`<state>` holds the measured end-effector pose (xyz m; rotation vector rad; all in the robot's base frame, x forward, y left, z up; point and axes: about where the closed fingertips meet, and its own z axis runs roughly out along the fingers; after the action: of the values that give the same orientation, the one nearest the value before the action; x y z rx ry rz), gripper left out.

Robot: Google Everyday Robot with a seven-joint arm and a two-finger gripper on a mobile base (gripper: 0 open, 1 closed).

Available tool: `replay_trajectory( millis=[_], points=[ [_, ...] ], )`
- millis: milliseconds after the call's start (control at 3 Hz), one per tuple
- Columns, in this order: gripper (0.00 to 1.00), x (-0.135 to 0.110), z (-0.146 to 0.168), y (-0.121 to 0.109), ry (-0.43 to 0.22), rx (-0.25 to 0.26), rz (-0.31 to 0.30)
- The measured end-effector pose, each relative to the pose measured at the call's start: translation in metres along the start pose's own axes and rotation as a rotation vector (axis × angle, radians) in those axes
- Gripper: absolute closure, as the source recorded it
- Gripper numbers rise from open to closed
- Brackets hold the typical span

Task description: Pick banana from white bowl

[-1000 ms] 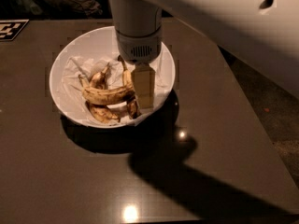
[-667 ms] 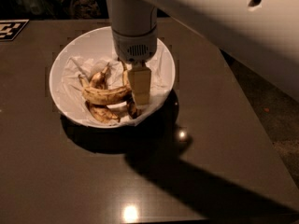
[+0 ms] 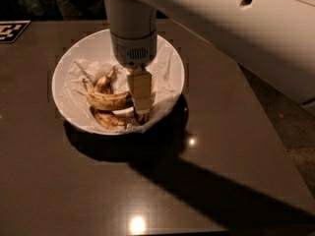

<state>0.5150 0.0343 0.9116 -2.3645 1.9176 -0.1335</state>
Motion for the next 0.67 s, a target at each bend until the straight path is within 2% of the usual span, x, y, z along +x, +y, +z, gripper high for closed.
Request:
replay_trajectory(
  millis=[667],
  points=[
    [0.35,-0.015,0.024,0.001,-0.058,-0.071,-0.034]
  ],
)
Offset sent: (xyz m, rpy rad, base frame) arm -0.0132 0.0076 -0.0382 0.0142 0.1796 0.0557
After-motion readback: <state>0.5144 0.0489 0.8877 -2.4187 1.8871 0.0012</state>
